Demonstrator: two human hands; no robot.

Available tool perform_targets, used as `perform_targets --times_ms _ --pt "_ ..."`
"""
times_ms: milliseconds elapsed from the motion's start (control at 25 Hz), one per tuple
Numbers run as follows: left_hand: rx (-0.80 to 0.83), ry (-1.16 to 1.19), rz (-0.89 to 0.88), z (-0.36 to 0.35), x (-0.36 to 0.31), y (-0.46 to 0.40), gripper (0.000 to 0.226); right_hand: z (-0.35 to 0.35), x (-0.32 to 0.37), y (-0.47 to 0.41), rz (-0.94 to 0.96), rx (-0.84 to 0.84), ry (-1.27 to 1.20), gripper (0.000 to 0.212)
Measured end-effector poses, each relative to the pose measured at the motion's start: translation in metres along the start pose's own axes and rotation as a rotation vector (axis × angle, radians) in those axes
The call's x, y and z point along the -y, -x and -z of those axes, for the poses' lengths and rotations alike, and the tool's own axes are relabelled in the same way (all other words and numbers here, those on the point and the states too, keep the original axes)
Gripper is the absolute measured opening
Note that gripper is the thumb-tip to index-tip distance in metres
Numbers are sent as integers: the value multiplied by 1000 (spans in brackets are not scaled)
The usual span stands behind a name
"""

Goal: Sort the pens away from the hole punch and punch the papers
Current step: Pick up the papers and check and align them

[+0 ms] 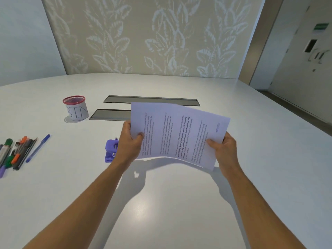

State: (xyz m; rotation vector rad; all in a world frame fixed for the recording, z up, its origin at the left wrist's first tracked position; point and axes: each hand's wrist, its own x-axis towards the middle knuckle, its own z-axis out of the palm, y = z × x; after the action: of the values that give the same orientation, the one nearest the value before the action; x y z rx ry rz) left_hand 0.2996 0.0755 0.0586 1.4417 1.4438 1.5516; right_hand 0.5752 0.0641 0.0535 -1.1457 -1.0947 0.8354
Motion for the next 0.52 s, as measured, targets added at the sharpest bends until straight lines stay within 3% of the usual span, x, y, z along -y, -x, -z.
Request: perform_targets --times_ms 280,520 --pt "-25 0 17 -3 4 3 25 1 -7 -2 -2 -61 8 33" --pt "-20 -9 86 -10 12 20 24 -1 -30 13 -47 -19 63 31"
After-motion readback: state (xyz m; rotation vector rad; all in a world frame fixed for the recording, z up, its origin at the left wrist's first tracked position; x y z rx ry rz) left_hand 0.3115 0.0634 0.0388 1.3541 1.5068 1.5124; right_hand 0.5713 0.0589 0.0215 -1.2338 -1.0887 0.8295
